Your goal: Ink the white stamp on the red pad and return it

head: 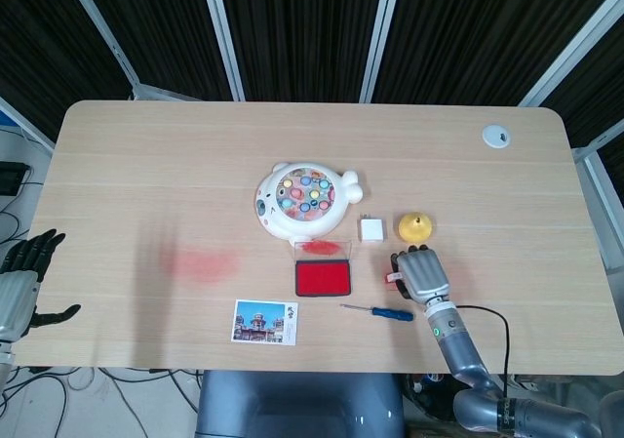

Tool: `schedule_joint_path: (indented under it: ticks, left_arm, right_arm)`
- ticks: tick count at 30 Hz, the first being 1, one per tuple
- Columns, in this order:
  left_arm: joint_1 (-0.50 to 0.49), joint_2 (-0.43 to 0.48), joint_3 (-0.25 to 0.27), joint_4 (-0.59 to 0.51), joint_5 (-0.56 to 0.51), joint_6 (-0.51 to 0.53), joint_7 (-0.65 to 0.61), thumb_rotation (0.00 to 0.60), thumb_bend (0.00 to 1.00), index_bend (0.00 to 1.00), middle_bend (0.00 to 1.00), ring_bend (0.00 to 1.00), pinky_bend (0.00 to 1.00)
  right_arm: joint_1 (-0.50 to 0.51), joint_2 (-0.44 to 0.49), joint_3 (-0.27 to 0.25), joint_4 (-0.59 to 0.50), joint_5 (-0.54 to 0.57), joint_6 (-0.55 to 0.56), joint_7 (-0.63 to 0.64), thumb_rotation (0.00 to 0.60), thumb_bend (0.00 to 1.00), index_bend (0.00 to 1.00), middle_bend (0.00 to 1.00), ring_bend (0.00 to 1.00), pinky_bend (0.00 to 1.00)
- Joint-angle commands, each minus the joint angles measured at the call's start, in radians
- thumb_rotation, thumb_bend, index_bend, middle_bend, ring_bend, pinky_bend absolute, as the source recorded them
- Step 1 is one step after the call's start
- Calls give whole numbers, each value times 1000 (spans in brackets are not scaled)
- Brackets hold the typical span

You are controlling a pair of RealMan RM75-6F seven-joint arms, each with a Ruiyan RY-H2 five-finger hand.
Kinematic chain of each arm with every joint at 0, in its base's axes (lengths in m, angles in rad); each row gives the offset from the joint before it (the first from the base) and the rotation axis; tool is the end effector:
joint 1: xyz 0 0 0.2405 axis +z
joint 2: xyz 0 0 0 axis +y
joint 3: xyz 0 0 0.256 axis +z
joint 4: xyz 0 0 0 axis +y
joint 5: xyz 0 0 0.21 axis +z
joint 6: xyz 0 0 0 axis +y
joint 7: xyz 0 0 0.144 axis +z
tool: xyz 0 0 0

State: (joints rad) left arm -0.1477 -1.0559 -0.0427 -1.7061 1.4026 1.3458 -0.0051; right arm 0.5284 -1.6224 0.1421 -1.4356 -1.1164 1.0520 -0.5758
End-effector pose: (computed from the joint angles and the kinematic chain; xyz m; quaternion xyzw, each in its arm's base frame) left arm -0.3059 0.1958 0.1557 -0.5988 -0.4437 -0.3589 0.5619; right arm -0.2137 -0.2981 -0.0299 0.7342 -0.3670 0.2833 0.4960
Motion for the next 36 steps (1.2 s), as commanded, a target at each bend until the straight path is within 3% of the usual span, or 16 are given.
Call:
schedule_joint_path:
  ticks: [1, 10, 22, 27, 33, 36]
  left_arm:
    - [0, 0, 0, 0, 0, -1, 0, 600, 0, 0, 0, 0, 0]
    - [0, 1, 1, -2, -2, -2, -3, 600, 0, 0, 0, 0, 0]
    - [0, 4, 2, -5, 2, -1, -12, 600, 0, 0, 0, 0, 0]
    - [0, 7, 2, -3, 4, 0, -20, 600, 0, 0, 0, 0, 0]
    - [-1, 10, 3, -2, 7, -3, -27, 600, 0, 0, 0, 0, 0]
    - [-2, 10, 3, -2, 8, -4, -29, 600, 0, 0, 0, 0, 0]
  right_arm:
    - [0, 0, -6, -1, -11, 6, 6, 600, 571, 676, 577, 435, 440]
    - [0, 20, -18, -44, -43, 21, 24, 600, 609, 720, 614, 474, 481]
    - [16, 52, 4, -251, -4, 34, -27, 600, 661, 765, 656, 520, 522]
    - [27, 39, 21, -304, 62, 49, -70, 600, 668, 770, 659, 523, 522]
    - [39, 5, 70, -382, 255, 79, -121, 600, 668, 770, 660, 524, 523]
    - [56, -7, 76, -392, 281, 96, -152, 600, 673, 780, 667, 532, 523]
